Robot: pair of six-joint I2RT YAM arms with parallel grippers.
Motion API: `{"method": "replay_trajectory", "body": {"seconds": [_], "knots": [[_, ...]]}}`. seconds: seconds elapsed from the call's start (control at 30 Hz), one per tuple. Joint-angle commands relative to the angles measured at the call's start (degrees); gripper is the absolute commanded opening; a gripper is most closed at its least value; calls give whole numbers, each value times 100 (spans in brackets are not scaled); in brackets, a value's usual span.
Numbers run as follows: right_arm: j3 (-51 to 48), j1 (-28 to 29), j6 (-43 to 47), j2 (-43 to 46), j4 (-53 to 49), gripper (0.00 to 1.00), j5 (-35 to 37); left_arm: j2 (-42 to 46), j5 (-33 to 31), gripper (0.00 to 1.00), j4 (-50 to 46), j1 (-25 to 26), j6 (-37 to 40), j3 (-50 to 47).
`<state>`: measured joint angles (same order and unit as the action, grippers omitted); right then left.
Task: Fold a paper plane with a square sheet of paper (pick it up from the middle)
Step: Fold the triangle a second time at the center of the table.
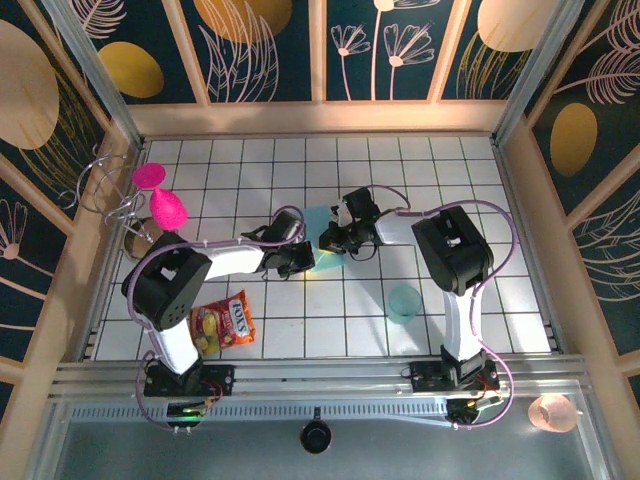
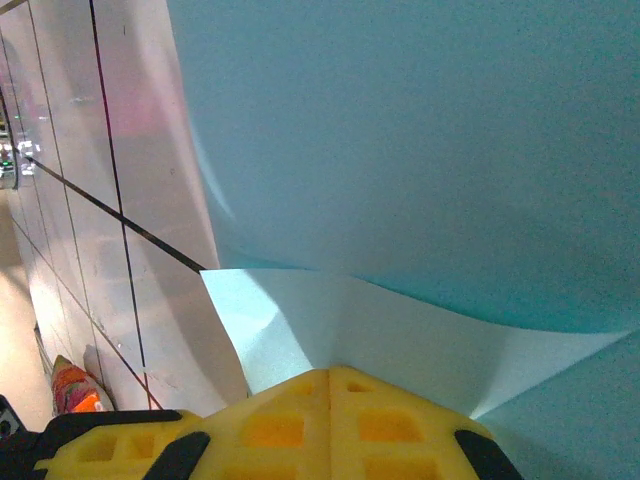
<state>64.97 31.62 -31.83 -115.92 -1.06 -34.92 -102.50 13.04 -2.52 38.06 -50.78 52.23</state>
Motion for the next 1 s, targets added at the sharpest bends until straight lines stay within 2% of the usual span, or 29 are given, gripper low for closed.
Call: {"method": "replay_trajectory", "body": {"seconds": [0.0, 0.2, 0.5, 0.73, 0.97], "knots": [[16, 38, 90, -221, -256, 3, 323, 211, 126, 0, 25, 42, -124, 23], [-6, 32, 63, -213, -211, 2, 319, -178, 60, 0, -66, 39, -176, 231], [16, 4, 227, -259, -158, 2, 364, -227, -111, 0, -477, 36, -343, -289], [127, -736, 255, -504, 392, 2, 418, -119, -144, 0, -517, 43, -445, -632], [660, -1009, 409, -405, -17, 2, 1013, -113, -126, 0, -476, 40, -392, -607]]}}
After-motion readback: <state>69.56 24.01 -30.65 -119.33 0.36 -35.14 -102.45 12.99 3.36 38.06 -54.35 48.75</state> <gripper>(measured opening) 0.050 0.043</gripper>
